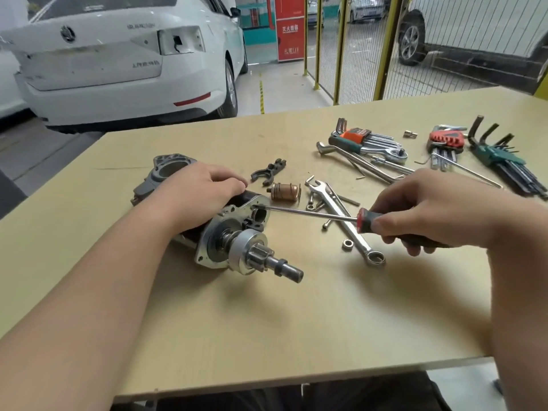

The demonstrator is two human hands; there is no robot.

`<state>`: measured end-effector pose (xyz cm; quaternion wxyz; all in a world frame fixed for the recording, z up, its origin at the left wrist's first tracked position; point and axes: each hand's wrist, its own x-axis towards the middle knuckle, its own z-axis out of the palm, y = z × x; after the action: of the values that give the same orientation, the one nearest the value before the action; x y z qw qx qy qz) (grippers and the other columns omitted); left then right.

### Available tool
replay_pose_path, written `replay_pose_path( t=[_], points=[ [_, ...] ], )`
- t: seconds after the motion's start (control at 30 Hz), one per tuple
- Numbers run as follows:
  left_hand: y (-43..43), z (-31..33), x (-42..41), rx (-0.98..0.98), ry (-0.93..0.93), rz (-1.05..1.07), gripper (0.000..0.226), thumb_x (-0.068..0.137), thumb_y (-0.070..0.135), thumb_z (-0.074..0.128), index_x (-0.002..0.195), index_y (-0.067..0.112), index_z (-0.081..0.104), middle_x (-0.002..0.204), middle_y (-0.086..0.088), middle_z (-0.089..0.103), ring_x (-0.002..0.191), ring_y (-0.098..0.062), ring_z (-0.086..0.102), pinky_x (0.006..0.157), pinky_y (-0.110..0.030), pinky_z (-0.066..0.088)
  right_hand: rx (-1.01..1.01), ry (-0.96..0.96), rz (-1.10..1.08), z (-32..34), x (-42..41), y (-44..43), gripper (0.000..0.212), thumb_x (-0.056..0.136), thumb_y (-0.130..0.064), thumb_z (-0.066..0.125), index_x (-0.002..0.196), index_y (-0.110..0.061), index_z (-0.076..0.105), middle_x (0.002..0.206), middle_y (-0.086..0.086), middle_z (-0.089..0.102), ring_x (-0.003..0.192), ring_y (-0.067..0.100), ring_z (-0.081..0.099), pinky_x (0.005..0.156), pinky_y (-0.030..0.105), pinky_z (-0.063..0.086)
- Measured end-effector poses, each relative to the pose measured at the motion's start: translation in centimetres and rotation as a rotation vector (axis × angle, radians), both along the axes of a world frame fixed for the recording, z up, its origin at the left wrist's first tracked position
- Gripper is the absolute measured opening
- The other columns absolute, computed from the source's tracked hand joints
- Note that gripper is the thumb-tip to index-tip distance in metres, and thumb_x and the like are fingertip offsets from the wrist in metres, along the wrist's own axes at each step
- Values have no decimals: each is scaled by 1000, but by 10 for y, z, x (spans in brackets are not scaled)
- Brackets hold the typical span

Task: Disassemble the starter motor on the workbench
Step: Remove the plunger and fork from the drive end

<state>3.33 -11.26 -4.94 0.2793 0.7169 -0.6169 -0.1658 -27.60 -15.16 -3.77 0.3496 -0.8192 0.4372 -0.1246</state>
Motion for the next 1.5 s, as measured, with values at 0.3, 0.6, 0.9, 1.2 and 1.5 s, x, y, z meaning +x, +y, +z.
replay_pose_path(
  t=[0.3,0.6,0.9,1.2,1.5],
  points=[
    [1,-2,1,-21,0,62,17,85,44,56,88,44,73,95,29,66,95,6,55,74,-19,38,6,30,-9,-5,-5,-4,16,78,-42,64,74,-28,72,53,-3,65,42,8,57,42,18,43],
    [3,-5,1,-18,-15,118,20,86,49,52,91,44,72,94,32,61,91,6,51,72,-27,38,16,-8,-5,-9,-3,-4,17,78,-42,64,73,-28,73,56,-5,66,44,9,59,43,19,44],
    [8,-4,-4,-34,-6,146,21,81,51,50,84,45,70,87,27,66,89,1,55,68,-24,40,19,-40,10,-8,0,-2,12,78,-35,65,73,-30,74,55,-6,65,44,9,58,42,20,45],
    [9,-3,-6,-15,-16,165,23,79,53,48,85,47,70,87,27,66,89,1,56,70,-26,41,32,-17,22,-8,3,-2,18,73,-41,62,74,-27,72,63,-2,68,48,11,61,46,24,49],
    [12,0,-11,19,-70,200,27,79,52,44,85,44,69,86,23,66,87,-6,58,75,-32,48,-282,196,-4,-2,13,-1,36,77,-57,55,64,-24,64,58,-5,61,52,13,52,49,27,39]
  ],
)
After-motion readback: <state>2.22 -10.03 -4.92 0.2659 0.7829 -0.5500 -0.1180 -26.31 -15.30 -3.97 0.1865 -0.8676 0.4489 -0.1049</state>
